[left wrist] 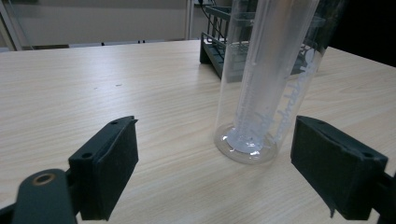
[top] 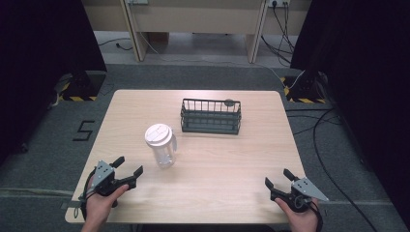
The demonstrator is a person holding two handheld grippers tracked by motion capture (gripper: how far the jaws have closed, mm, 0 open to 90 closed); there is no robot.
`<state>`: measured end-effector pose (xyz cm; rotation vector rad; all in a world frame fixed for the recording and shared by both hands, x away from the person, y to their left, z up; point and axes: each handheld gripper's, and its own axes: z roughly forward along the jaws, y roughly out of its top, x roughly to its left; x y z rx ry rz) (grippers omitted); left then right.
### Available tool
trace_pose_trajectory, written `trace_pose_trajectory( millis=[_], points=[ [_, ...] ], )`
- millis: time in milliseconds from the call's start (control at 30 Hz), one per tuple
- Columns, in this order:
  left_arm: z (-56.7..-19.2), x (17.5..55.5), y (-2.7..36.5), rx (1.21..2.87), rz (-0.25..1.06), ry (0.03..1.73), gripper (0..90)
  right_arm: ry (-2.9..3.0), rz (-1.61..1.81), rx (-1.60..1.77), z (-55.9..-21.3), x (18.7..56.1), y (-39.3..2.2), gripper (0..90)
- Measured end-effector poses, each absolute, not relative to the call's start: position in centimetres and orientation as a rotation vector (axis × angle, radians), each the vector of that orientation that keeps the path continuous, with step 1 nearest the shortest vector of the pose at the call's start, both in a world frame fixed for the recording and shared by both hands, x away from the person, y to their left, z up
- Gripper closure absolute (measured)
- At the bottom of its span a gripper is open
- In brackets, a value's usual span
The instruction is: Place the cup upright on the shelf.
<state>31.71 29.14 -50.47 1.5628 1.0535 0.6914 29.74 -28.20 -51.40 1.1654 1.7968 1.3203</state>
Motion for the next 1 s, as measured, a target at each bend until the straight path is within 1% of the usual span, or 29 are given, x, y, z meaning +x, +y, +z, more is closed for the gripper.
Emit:
trace_pose_trajectory(
  millis=[167,600,700,767,1000],
  points=[
    [-50.3,31.8,28.7,1.571,0.692,1.028,14.4,1.803,1.330,1.161,-51.4,29.7,-28.3,17.2],
    [-49.4,33.5,27.5,1.615,0.688,0.953,14.4,1.808,1.328,1.178,-51.4,29.7,-28.3,18.2],
    [-49.5,33.8,27.3,1.625,0.682,0.944,14.4,1.808,1.328,1.185,-51.4,29.8,-28.3,18.4],
    [-49.7,34.0,26.9,1.624,0.650,0.925,14.4,1.805,1.328,1.185,-51.4,29.7,-28.3,18.4],
    [-49.9,34.6,26.1,1.652,0.649,0.897,14.3,1.805,1.328,1.187,-51.4,29.8,-28.3,18.5]
  ],
)
